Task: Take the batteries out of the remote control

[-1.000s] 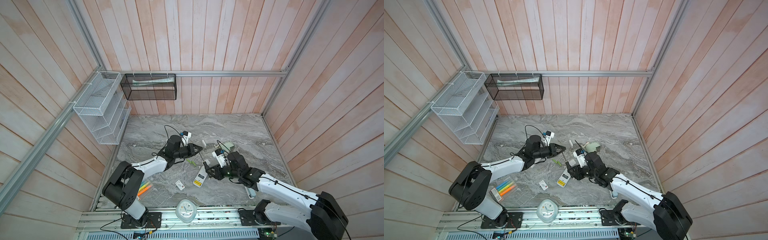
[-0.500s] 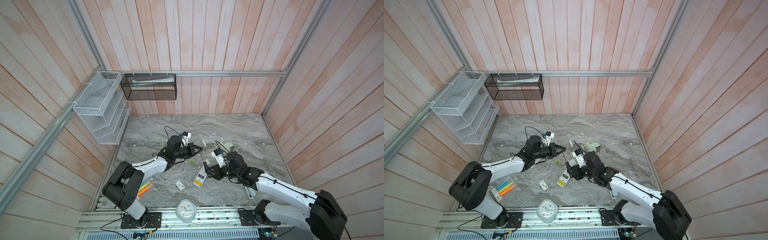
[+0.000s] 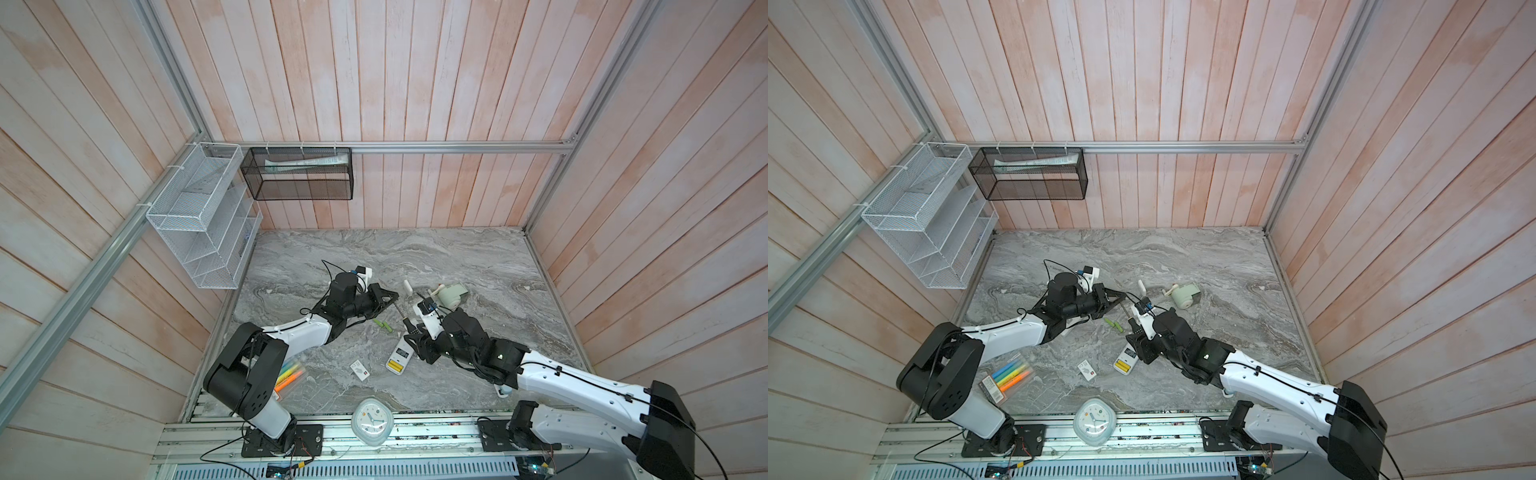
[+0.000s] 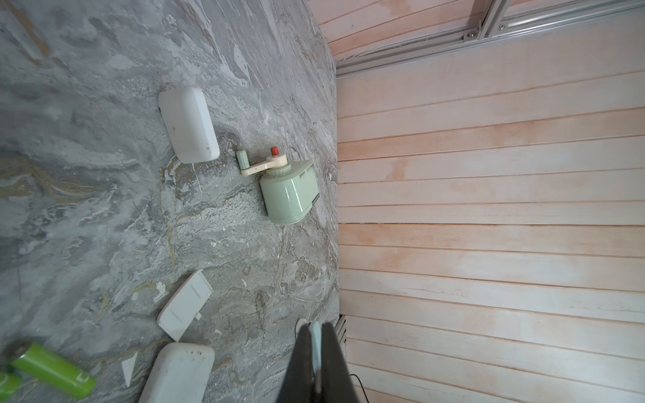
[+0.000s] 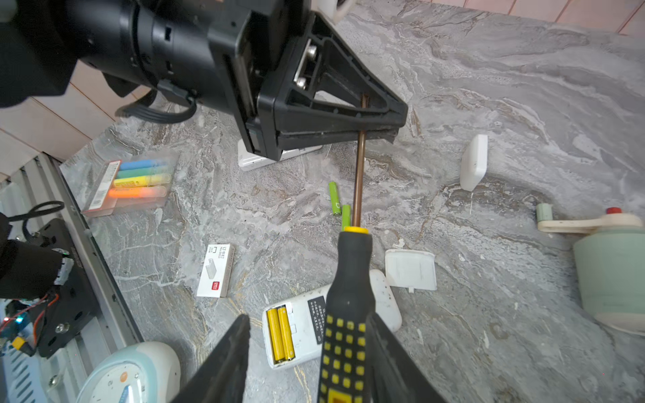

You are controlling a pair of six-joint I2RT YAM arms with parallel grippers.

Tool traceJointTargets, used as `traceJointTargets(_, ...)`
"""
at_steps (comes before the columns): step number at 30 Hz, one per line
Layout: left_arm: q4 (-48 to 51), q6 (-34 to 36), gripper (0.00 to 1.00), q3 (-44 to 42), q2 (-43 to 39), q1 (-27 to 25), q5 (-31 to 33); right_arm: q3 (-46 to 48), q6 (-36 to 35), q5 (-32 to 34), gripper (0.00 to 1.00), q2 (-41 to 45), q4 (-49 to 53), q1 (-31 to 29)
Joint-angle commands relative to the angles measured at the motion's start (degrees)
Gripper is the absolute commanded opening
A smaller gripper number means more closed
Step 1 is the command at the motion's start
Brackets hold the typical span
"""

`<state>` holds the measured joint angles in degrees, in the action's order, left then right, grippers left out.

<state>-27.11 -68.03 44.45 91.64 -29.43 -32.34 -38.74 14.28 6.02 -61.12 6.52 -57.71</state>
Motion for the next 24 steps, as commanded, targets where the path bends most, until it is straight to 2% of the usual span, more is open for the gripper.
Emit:
traceJointTargets(1,-4.82,-4.82,0.00,-1.66,-2.14,0.75,0.81,-2.04,-4.16,10.69,0.55,-0.77,3.49,-2.61)
traceJointTargets(8,-12.51,-10.79,0.00,-3.62,-1.85,2.16,-2.60,-0.66,-4.18,12.52,0.55,-1.07,2.30,-2.91)
traceJointTargets(13,-14.40,-12.32,0.00,-4.53,-1.69,2.49,-3.94,0.70,-4.68,13.10,0.54,0.76,-0.10,-2.87)
traceJointTargets(24,-16.38,-13.88,0.00,-5.49,-1.63,2.62,-5.72,0.91,-5.65,13.22,0.41,2.26,-1.29,-2.73)
